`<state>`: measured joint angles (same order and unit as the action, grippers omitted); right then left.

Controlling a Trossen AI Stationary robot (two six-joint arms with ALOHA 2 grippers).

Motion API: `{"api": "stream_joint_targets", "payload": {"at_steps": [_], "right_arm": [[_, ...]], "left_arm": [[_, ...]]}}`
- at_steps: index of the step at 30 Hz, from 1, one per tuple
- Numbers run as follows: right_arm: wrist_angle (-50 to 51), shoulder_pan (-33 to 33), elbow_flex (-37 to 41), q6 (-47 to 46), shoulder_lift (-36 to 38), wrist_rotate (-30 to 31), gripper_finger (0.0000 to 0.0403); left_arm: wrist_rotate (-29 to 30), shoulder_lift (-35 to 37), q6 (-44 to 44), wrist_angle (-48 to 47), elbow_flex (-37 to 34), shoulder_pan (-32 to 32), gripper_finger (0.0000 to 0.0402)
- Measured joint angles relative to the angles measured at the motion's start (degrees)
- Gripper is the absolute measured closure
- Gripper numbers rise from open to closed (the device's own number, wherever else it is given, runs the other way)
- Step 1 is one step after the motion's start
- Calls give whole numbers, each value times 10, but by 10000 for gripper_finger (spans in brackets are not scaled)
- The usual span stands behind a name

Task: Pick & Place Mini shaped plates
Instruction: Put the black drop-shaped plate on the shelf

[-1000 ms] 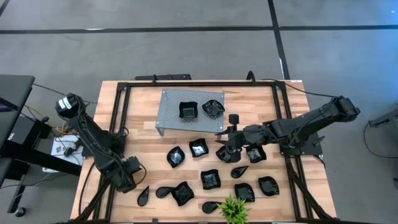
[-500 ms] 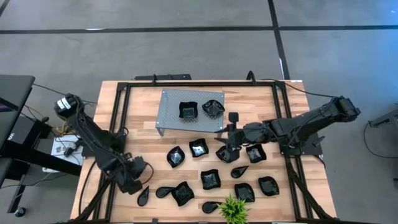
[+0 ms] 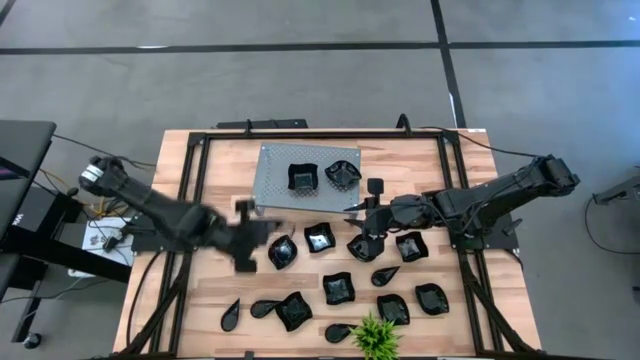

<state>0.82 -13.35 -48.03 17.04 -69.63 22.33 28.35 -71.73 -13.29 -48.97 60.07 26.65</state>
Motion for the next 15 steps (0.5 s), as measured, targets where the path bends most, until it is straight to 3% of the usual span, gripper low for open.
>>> {"api": "stream_joint_targets", "payload": {"at_steps": [4, 8, 12, 15], "right_arm": [[0, -1, 0, -2, 0, 0, 301], [0, -1, 0, -2, 0, -1, 301], [0, -1, 0, -2, 0, -2, 301], [2, -1, 0, -2, 0, -2, 301]], "left_arm": [[-13, 10, 63, -24, -2, -143, 396], [-68, 13, 135, -23, -2, -275, 396], [-133, 2, 161, -24, -2, -363, 395], [-152, -8, 162, -21, -2, -392, 395]]}}
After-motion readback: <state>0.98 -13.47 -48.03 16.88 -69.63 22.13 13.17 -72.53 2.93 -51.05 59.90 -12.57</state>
